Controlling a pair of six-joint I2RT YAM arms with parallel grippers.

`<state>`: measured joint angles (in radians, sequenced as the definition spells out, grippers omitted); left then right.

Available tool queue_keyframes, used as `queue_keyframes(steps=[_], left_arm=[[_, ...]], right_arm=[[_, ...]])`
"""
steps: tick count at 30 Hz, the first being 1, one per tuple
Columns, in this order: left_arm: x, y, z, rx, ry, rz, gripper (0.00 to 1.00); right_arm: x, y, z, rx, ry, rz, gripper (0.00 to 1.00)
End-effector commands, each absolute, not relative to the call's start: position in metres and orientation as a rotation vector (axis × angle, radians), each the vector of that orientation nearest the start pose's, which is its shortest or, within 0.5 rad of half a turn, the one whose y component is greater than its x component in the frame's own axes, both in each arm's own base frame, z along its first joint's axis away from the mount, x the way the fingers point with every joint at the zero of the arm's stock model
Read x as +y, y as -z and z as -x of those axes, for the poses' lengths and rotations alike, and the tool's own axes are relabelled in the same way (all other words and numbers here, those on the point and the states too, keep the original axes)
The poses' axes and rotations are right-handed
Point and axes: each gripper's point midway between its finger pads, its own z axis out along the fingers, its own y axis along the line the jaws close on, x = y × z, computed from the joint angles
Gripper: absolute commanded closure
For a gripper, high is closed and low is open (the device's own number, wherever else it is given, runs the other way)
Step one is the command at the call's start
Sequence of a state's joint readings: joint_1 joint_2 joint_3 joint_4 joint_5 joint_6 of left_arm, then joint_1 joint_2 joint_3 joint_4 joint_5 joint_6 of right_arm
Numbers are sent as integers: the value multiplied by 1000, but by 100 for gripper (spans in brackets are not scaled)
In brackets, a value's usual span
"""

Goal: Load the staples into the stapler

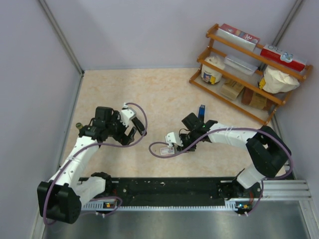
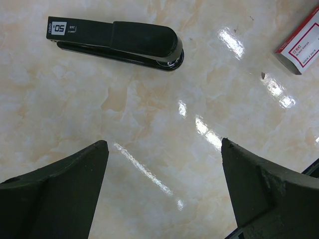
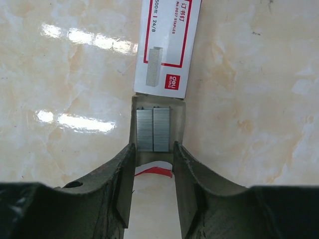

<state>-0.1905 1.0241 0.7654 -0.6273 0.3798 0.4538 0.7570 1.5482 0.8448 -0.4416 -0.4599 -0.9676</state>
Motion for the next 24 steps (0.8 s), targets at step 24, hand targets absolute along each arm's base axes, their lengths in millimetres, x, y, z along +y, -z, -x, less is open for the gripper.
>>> queue_keyframes(steps=[24], left_arm=[[-99, -133, -258, 2170, 340, -897, 1]], right_arm=[[269, -28, -200, 1566, -511, 2103, 61]])
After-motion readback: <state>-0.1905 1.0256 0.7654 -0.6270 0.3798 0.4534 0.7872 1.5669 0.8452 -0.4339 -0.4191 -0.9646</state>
